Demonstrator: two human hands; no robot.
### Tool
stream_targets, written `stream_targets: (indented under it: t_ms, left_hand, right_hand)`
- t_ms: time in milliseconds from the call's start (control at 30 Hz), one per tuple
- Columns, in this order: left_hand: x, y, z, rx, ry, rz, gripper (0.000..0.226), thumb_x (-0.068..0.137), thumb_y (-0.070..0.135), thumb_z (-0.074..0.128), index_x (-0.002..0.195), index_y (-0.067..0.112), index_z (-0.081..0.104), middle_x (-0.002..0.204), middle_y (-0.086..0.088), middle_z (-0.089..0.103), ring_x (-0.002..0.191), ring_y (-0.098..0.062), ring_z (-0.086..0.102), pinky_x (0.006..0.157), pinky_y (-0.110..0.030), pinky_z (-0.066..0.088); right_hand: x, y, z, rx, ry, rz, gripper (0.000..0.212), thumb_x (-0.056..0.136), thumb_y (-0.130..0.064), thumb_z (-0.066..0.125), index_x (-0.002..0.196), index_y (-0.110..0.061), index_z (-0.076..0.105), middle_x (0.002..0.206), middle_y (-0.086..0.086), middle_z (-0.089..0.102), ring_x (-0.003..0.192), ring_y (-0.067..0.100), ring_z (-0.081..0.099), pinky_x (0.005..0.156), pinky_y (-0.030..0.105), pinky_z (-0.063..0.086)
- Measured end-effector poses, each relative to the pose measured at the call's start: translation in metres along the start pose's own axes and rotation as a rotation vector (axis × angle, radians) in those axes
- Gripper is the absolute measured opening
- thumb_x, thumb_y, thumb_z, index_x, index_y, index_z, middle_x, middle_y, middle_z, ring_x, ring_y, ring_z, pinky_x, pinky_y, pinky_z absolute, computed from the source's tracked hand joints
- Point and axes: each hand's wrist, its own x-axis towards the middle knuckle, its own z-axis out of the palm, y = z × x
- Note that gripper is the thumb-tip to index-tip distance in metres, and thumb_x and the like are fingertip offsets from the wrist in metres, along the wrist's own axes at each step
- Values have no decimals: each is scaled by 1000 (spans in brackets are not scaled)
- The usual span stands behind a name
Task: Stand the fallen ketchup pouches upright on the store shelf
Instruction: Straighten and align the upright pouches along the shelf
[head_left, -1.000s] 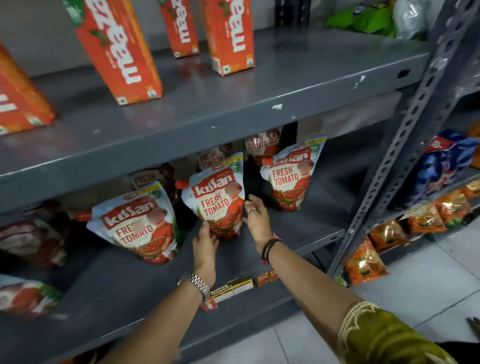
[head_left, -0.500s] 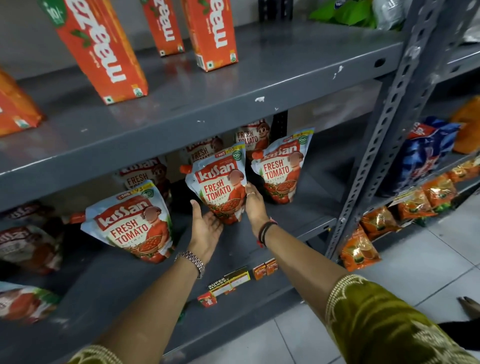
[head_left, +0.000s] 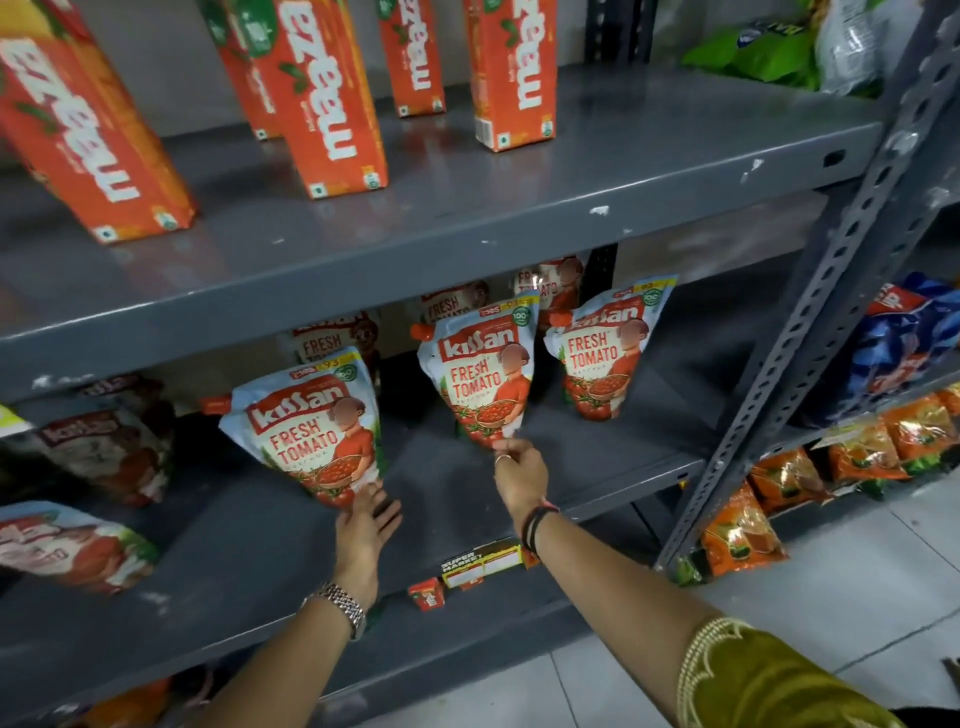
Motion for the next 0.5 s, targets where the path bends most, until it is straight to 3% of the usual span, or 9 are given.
stream_targets:
  t_ms: [100, 200, 267, 333, 400, 433, 500]
  left_hand:
    - [3, 14, -37, 6, 176, 3, 48, 97, 26, 40, 136, -2, 37, 142, -21, 44, 126, -36, 49, 102, -40, 43]
    - [8, 37, -63, -26, 249, 35, 65, 95, 43, 38, 146, 7, 20, 150, -15, 35, 133, -31, 43, 109, -41, 38]
    - [5, 54, -71, -56, 163, 60, 71, 92, 55, 30, 150, 18, 10, 155, -11, 26, 138, -30, 36, 113, -43, 33]
    - [1, 67, -71, -90, 18, 74, 72, 90, 63, 21, 149, 24, 14, 156, -10, 24, 139, -32, 33, 114, -45, 30]
    - [0, 74, -67, -145, -100, 66, 77, 86, 69, 18, 148, 25, 23, 156, -9, 27, 138, -33, 34, 112, -46, 32]
    - [0, 75, -64, -172, -136, 61, 79, 84, 72, 18, 147, 25, 26, 154, -8, 30, 137, -32, 36, 109, -44, 34]
    - [2, 75, -59, -204, -178, 59, 81, 82, 74, 20, 146, 25, 29, 151, -7, 36, 134, -31, 40, 103, -42, 39]
  right_hand:
    - [-16, 2, 38, 4, -197, 0, 30, 82, -1, 46, 80, -28, 58, 102, 2, 63, 108, 28, 60, 101, 43, 47]
    - [-30, -6, 75, 57, -406, 13, 37, 88, -7, 50, 121, -21, 54, 126, 3, 55, 122, 24, 53, 108, 42, 41]
    - [-40, -16, 93, 140, -517, 31, 51, 91, -8, 47, 140, -20, 37, 121, 3, 57, 105, 18, 57, 96, 37, 48]
    - [-49, -25, 107, 223, -577, 36, 52, 93, -7, 42, 142, -21, 33, 123, 11, 61, 88, 15, 57, 75, 28, 50]
    - [-53, -28, 115, 271, -567, 43, 52, 93, -6, 40, 142, -21, 34, 134, 15, 55, 87, 15, 57, 64, 20, 50]
    - [-52, -27, 116, 288, -555, 46, 52, 93, -6, 39, 142, -21, 34, 136, 15, 53, 91, 17, 58, 65, 20, 51]
    - [-49, -25, 115, 299, -548, 46, 52, 93, -7, 39, 143, -22, 34, 136, 12, 53, 106, 22, 56, 81, 30, 51]
